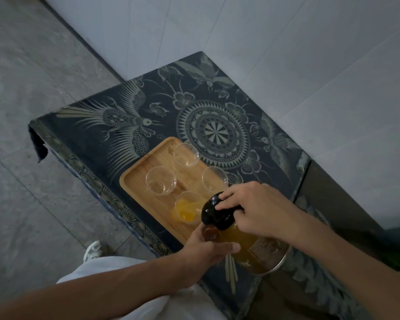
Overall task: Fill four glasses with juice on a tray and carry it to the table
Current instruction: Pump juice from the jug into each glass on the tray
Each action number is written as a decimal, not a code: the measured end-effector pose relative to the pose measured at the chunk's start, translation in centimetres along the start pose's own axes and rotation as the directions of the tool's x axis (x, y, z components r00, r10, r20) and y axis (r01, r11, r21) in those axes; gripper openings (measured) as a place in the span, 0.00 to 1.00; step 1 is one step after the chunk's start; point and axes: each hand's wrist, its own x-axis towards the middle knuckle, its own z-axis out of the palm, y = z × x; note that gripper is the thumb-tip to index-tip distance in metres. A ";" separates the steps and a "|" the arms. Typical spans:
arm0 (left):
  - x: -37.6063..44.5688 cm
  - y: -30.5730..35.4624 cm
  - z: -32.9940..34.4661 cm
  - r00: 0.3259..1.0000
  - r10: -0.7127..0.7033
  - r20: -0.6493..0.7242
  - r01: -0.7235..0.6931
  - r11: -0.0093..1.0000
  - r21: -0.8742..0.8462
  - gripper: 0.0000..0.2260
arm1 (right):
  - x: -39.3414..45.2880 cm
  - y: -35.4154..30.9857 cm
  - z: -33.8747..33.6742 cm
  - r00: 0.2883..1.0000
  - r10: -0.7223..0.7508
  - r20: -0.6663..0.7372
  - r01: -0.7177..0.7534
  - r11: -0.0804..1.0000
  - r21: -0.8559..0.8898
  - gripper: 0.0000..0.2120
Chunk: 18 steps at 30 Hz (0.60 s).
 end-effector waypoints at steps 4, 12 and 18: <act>-0.4 0.0 0.0 0.999 -0.006 0.033 0.007 1.000 -0.027 0.39 | -0.3 -0.3 0.0 1.000 0.017 0.006 -0.017 1.000 -0.001 0.25; -0.9 -0.1 -0.2 0.998 -0.056 0.032 0.058 0.996 -0.061 0.40 | -0.6 -0.4 -0.4 0.999 0.047 -0.007 -0.047 0.999 -0.004 0.25; -1.3 0.1 -0.2 0.995 -0.081 0.057 0.085 0.993 -0.080 0.40 | -0.6 -0.4 -0.3 0.998 0.054 -0.013 -0.054 0.998 -0.009 0.25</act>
